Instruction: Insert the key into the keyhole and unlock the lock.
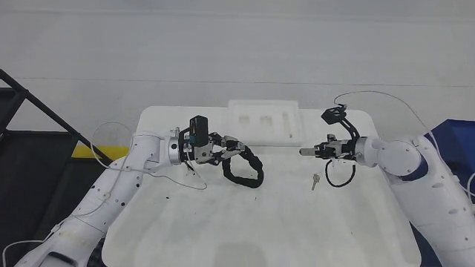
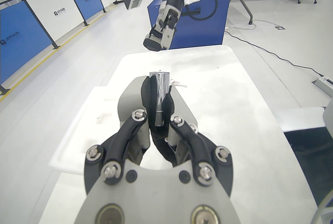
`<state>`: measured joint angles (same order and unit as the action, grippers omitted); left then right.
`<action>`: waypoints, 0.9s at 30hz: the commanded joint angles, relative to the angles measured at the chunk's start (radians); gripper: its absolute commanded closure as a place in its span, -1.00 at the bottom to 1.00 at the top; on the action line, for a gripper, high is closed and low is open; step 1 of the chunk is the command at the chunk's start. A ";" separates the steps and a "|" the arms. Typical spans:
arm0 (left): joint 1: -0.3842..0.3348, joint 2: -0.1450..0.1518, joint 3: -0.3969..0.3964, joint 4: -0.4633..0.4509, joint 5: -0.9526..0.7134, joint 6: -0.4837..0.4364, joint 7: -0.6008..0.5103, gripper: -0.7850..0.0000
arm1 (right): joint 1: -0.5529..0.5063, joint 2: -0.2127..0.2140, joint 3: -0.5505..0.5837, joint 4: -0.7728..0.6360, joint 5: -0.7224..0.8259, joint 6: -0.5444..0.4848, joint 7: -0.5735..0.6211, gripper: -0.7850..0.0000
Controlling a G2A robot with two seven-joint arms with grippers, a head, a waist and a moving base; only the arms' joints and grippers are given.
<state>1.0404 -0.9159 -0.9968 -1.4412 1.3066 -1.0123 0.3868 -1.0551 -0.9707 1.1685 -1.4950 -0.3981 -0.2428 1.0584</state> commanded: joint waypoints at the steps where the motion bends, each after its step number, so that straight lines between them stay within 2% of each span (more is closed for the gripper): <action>1: -0.001 0.009 0.002 -0.003 0.001 0.000 0.006 1.00 | 0.014 -0.002 -0.015 0.037 -0.013 -0.002 0.010 -1.00; 11: -0.002 0.016 0.004 -0.005 0.001 0.000 0.019 1.00 | 0.072 -0.019 -0.105 0.182 -0.057 0.073 0.098 -1.00; 18: -0.002 0.016 0.004 -0.005 0.001 0.000 0.019 1.00 | 0.086 -0.031 -0.149 0.241 -0.062 0.097 0.099 -1.00; 19: -0.002 0.016 0.004 -0.005 0.001 0.000 0.019 1.00 | 0.092 -0.033 -0.159 0.250 -0.071 0.097 0.103 -0.91; 21: -0.002 0.016 0.004 -0.005 0.001 0.000 0.019 1.00 | 0.104 -0.039 -0.179 0.270 -0.073 0.101 0.113 -0.91; 25: -0.002 0.016 0.004 -0.005 0.001 0.000 0.019 1.00 | 0.129 -0.053 -0.211 0.306 -0.079 0.171 0.112 -0.96; 27: -0.002 0.016 0.004 -0.005 0.001 0.000 0.019 1.00 | 0.136 -0.060 -0.221 0.316 -0.070 0.196 0.102 -0.89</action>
<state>1.0386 -0.8998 -0.9928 -1.4460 1.3078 -1.0123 0.4060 -0.9206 -1.0288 0.9506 -1.1822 -0.4717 -0.0553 1.1650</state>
